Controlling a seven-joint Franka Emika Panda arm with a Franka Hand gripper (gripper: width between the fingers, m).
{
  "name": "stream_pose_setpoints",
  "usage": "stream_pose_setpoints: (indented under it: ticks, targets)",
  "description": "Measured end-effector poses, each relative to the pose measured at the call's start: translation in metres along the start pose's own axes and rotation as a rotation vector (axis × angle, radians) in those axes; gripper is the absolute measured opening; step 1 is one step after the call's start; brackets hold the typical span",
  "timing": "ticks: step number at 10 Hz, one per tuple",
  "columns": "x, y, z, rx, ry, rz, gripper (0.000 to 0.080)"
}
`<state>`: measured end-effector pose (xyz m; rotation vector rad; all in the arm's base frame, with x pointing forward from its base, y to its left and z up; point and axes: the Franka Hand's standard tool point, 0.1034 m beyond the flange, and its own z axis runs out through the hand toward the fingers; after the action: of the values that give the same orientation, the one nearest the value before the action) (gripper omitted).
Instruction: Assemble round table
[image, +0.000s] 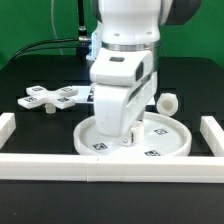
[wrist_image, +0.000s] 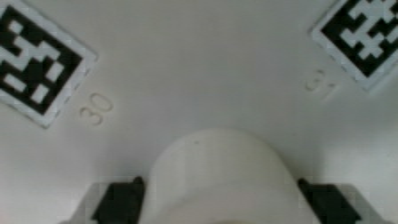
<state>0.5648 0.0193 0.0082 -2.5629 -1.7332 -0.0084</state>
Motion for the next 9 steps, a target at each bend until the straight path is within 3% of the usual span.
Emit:
stream_pose_setpoints:
  ticks: [4, 8, 9]
  targets:
    - [0.019, -0.007, -0.003, 0.052, -0.031, -0.016, 0.0409]
    - [0.018, -0.007, -0.003, 0.06, -0.044, 0.006, 0.0409]
    - [0.018, -0.007, -0.003, 0.06, -0.044, 0.006, 0.0579]
